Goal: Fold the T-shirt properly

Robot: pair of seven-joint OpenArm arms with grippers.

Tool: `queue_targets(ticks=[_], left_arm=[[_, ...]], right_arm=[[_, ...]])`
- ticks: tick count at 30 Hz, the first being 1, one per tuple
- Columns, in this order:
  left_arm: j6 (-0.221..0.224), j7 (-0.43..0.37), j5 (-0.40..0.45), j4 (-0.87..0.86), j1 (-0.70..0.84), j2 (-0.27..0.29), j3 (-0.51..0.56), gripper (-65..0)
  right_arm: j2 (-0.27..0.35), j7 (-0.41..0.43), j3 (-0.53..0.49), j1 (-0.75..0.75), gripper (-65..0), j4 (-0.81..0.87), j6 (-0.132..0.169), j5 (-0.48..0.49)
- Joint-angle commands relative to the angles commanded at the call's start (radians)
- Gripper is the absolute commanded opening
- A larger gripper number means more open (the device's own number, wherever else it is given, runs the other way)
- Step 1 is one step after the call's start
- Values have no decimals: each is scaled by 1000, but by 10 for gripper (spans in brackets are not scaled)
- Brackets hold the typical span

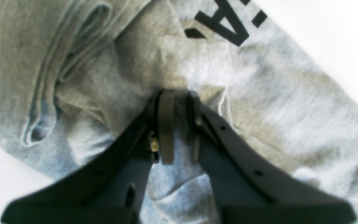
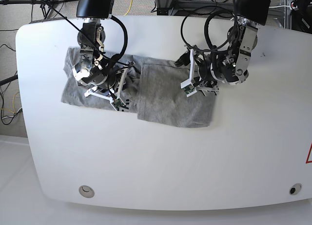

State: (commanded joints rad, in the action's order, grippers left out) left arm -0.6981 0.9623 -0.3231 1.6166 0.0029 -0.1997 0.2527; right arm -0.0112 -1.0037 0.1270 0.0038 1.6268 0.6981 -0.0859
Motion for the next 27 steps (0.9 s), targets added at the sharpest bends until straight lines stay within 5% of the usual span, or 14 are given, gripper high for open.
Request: queue_targets(ticks=[10,18,27], left_arm=[[0,-7,-5,-25,5,-25,-80,-247],[0,-171,76,-183,9,-19,-75,-269],[0,-61,44,-83,-6,-20,-51,-223]], right_arm=[[-5,-22,6,3,-579,9,0,-5],[-10,-117,26,16,-572,41,0,4],[2,-103,21,10,-567,23,0,-5]])
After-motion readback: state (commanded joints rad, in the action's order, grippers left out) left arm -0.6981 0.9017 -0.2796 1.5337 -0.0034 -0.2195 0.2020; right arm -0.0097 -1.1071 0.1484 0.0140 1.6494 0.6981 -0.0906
